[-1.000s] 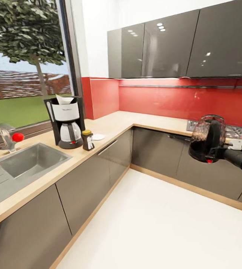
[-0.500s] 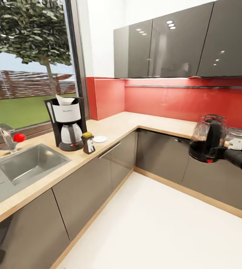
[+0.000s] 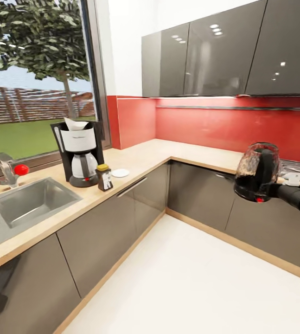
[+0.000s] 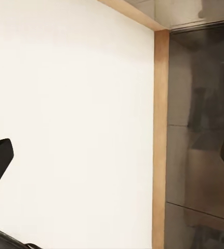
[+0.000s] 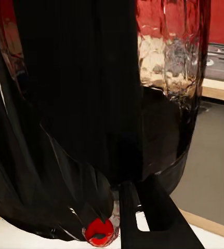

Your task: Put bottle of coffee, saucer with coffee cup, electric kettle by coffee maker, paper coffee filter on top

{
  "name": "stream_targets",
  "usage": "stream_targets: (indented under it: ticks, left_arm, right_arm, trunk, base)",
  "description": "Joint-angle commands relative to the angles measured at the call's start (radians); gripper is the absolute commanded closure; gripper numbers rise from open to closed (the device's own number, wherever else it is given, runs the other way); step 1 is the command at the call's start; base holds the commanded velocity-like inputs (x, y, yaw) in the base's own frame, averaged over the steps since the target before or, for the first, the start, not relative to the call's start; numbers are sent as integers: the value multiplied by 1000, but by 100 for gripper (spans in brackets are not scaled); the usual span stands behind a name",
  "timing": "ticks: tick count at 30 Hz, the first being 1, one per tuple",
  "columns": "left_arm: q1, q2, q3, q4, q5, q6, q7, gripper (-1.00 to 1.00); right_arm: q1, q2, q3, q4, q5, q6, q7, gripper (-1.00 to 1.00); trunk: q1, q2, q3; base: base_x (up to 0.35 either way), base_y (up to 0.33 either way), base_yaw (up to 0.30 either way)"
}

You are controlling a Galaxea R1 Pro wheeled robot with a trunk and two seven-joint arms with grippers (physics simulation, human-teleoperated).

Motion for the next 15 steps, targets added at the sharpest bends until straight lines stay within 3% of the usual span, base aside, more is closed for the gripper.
stream_targets:
  ticks: [1,6,15]
  left_arm:
    - [0,0,-8,-2,10,4,-3,-100]
    - [0,0,-8,-2,10,5,-3,-100]
    - [0,0,-7,-2,10,4,-3,-100]
  right_arm:
    - [-1,-1,2,-1,-7,0,-10,100]
    - [-1,-1,2,-1,-7,0,-10,100]
    - [-1,-1,2,-1,-7,0,-10,100]
  trunk:
    - [0,-1,-1]
    - [0,-1,-1]
    - [0,-1,-1]
  base:
    - [109,-286,43]
    - [95,-190,137]
    - [15,-26,251]
